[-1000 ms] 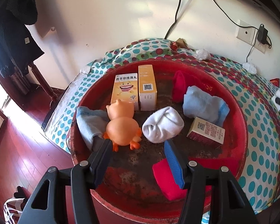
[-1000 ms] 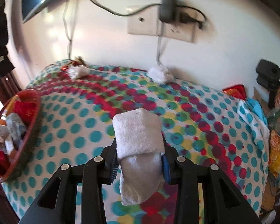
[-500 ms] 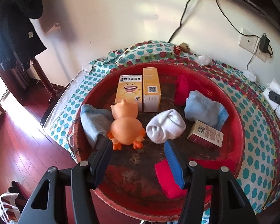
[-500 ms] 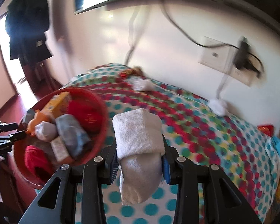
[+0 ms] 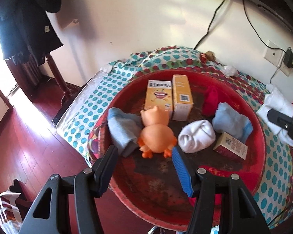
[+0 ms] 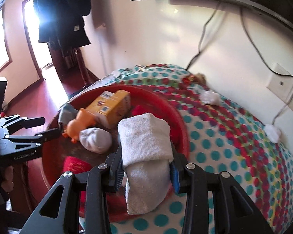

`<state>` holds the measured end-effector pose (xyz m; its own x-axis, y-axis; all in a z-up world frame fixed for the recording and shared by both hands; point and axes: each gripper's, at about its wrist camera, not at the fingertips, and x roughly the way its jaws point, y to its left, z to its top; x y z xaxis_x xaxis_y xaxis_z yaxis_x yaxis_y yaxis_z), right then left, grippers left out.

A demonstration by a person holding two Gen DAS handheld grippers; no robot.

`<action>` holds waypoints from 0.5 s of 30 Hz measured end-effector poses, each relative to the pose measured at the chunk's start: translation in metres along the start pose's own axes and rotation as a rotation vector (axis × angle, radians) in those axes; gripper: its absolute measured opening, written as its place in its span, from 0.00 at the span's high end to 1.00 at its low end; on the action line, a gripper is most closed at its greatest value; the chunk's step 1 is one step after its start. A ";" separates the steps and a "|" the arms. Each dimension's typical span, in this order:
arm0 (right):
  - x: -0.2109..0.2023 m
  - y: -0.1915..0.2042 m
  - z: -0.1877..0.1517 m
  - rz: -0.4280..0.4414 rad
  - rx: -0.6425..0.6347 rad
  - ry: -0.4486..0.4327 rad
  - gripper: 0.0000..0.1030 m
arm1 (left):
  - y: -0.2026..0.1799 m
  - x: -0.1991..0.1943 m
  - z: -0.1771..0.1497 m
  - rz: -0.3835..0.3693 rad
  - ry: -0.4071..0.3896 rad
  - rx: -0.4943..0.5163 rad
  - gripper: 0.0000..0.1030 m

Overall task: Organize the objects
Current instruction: 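Carry the white sock held by the right tool into the tray and release it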

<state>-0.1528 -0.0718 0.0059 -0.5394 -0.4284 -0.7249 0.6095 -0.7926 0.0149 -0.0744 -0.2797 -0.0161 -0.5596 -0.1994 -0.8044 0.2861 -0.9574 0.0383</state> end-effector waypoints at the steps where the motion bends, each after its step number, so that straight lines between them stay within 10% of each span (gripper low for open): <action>1: 0.002 0.003 0.002 0.004 -0.004 0.003 0.65 | 0.002 0.000 0.000 0.013 0.003 -0.003 0.43; 15: 0.058 0.045 0.031 0.058 -0.017 0.060 0.64 | 0.037 0.012 -0.004 0.023 0.081 -0.120 0.43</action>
<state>-0.1746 -0.1455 -0.0146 -0.4678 -0.4463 -0.7629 0.6489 -0.7595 0.0464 -0.0675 -0.3170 -0.0266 -0.4887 -0.1990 -0.8495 0.3916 -0.9201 -0.0097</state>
